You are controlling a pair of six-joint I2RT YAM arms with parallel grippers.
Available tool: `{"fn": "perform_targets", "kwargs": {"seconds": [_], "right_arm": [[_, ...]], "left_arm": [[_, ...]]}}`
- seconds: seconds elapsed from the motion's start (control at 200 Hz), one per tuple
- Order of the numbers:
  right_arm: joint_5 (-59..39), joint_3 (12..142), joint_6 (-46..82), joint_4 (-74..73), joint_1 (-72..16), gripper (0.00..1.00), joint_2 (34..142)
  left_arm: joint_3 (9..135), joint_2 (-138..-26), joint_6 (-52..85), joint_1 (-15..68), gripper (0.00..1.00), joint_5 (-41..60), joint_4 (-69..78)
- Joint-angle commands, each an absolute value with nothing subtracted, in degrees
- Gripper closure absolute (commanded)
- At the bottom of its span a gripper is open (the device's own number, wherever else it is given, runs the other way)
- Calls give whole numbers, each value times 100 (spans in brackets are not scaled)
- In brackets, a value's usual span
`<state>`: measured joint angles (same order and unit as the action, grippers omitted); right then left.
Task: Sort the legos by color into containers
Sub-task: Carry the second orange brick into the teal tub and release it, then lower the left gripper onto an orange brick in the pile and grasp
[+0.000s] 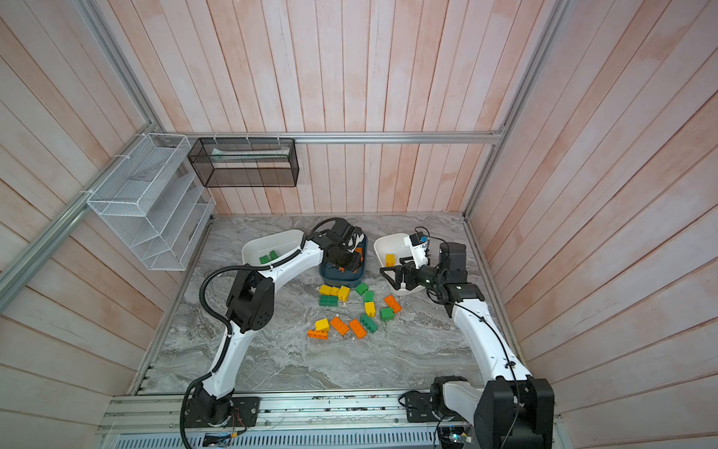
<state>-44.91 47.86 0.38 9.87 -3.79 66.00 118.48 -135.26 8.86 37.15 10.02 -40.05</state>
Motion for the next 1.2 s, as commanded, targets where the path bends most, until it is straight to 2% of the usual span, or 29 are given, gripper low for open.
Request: {"fn": "perform_targets", "kwargs": {"seconds": [0.0, 0.06, 0.145, 0.24, 0.415, 0.575, 0.79, 1.195], "right_arm": [[-4482, 4931, -63, 1137, -412, 2, 6637], [-4481, 4922, -53, 1120, -415, 2, 6623], [-4465, 4928, -61, 1104, -410, 2, 6613], [-4488, 4939, -70, 1105, -413, 2, 6618], [-4553, 4935, -122, 1118, -413, 2, 6646], [-4632, 4904, -144, 1104, -412, 2, 6688], [-4660, 4811, -154, 1063, -481, 2, 6698], [-4553, 4650, -141, 1087, -614, 2, 6634]], "left_arm": [[12124, -13535, 1115, 3689, 44, 1087, -3979], [12122, -13385, 1115, 3691, 34, 1183, -4131], [12062, -13027, 1142, 3691, 29, 1191, -4424], [11743, -12472, 1281, 3695, 29, 1168, -4724], [10275, -11136, 1248, 3786, 29, 1362, -4872], [9063, -10107, 499, 3914, 30, 1912, -5028], [7226, -8973, -937, 4085, 32, 2133, -4774], [5359, -8162, -2703, 4078, 35, 2113, -4419]]}}
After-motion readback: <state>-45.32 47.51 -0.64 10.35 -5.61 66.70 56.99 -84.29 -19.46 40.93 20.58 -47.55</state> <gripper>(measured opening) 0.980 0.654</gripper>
